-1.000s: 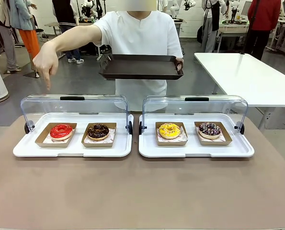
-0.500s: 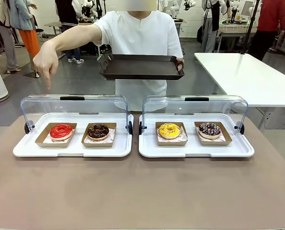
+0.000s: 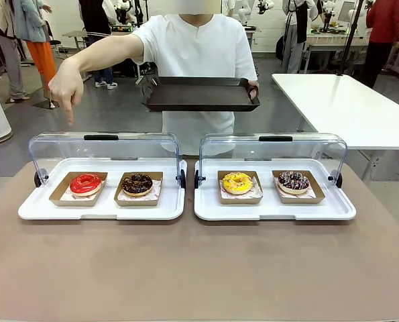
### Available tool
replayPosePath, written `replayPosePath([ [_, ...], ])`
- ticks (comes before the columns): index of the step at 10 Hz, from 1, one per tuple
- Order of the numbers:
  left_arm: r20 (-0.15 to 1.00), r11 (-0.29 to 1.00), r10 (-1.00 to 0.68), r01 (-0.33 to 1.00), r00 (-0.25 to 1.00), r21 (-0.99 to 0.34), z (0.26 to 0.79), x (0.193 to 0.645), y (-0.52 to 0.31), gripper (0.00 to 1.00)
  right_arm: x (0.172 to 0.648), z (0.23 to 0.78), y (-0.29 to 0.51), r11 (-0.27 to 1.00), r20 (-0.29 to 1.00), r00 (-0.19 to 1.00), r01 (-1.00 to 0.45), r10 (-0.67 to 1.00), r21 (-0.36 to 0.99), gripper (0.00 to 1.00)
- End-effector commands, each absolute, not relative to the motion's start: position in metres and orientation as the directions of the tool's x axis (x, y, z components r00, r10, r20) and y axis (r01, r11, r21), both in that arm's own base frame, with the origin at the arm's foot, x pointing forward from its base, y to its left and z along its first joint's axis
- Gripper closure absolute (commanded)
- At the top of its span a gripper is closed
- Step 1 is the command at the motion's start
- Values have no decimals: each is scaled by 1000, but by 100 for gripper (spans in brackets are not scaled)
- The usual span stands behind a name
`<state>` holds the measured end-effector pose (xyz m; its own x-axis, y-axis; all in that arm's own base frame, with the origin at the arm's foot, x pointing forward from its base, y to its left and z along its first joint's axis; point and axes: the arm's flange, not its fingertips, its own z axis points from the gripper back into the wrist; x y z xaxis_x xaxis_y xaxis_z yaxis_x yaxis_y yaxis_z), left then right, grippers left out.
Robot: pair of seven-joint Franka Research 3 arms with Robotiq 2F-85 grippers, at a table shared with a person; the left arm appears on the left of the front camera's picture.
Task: Provide the desired donut to the person.
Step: Pick up and lift the Paper togo box containing the Donut pointed at by the person.
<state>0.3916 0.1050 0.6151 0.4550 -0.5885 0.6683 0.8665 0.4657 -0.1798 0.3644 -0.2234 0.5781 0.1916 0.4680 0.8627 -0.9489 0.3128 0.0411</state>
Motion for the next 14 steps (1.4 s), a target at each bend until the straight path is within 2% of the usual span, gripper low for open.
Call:
replayPosePath([
  [1, 506, 535, -676, 829, 537, -164, 637, 400, 93, 0, 365, 578, -224, 325, 858, 204, -945, 472, 46, 0],
  [4, 355, 576, -734, 808, 579, -126, 639, 422, 72, 0, 365, 578, -224, 325, 858, 204, -945, 472, 46, 0],
  [7, 225, 575, -790, 817, 571, -54, 611, 436, 38, 0, 365, 578, -224, 325, 858, 204, -945, 472, 46, 0],
  [9, 256, 552, -806, 834, 534, 0, 613, 435, 36, 0, 365, 578, -224, 325, 858, 204, -945, 472, 46, 0],
  [10, 242, 549, -800, 832, 549, -72, 611, 440, 35, 0, 365, 578, -224, 325, 858, 204, -945, 472, 46, 0],
  [14, 242, 549, -800, 832, 549, -72, 611, 440, 35, 0, 365, 578, -224, 325, 858, 204, -945, 472, 46, 0],
])
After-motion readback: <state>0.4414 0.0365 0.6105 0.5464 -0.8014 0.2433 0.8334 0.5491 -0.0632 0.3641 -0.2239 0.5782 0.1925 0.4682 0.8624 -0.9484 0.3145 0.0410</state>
